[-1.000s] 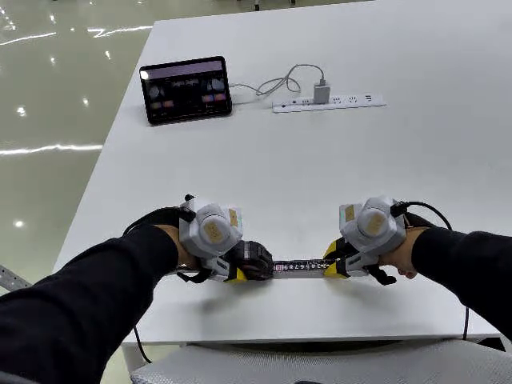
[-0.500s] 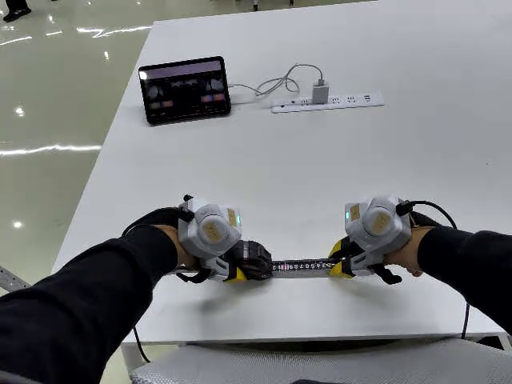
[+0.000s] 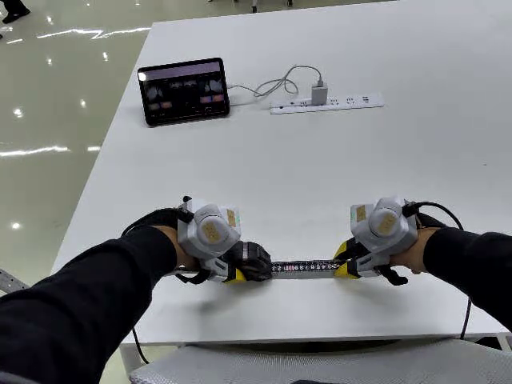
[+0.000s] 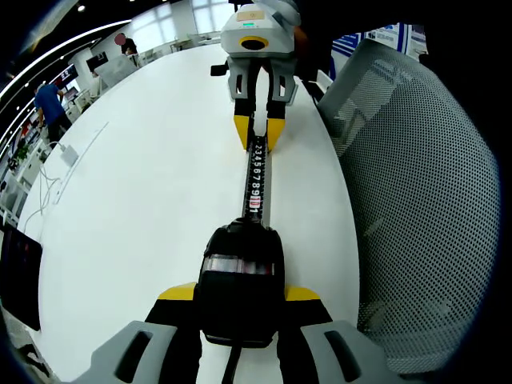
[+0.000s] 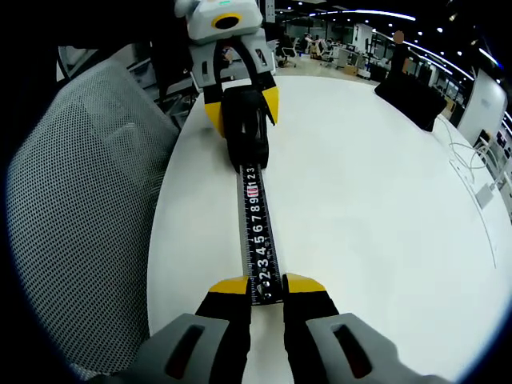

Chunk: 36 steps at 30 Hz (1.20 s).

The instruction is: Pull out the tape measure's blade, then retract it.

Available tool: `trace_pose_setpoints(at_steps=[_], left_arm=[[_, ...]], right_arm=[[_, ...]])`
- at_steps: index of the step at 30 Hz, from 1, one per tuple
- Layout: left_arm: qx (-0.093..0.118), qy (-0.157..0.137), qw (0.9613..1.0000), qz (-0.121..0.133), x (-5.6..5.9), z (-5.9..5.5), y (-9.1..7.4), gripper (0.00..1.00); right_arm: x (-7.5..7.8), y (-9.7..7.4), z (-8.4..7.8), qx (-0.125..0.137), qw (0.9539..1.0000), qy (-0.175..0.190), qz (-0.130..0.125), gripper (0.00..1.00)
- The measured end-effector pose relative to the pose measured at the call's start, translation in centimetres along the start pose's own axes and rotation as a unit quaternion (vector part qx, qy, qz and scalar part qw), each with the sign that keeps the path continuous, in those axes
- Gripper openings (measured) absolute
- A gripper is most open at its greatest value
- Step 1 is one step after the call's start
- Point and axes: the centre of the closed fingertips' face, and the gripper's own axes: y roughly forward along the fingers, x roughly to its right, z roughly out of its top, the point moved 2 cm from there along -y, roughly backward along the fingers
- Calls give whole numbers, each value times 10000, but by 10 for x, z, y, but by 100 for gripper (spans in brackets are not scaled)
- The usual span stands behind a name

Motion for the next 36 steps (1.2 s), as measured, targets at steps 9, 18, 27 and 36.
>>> trace_pose_setpoints(at_steps=[9,18,27,36], left_arm=[[8,0,10000,0,0,0,-1,32],[10,-12,10000,4,0,0,-1,32],[9,-41,10000,21,-1,0,-1,32],[12,-64,10000,25,-1,0,-1,32]], right_arm=[[1,-6,-7,-44,10000,48,-28,10],[0,-9,-12,-53,9999,99,-45,10],[2,-11,-15,-87,9999,106,-28,10],[6,-15,-20,-120,9999,108,-25,10]])
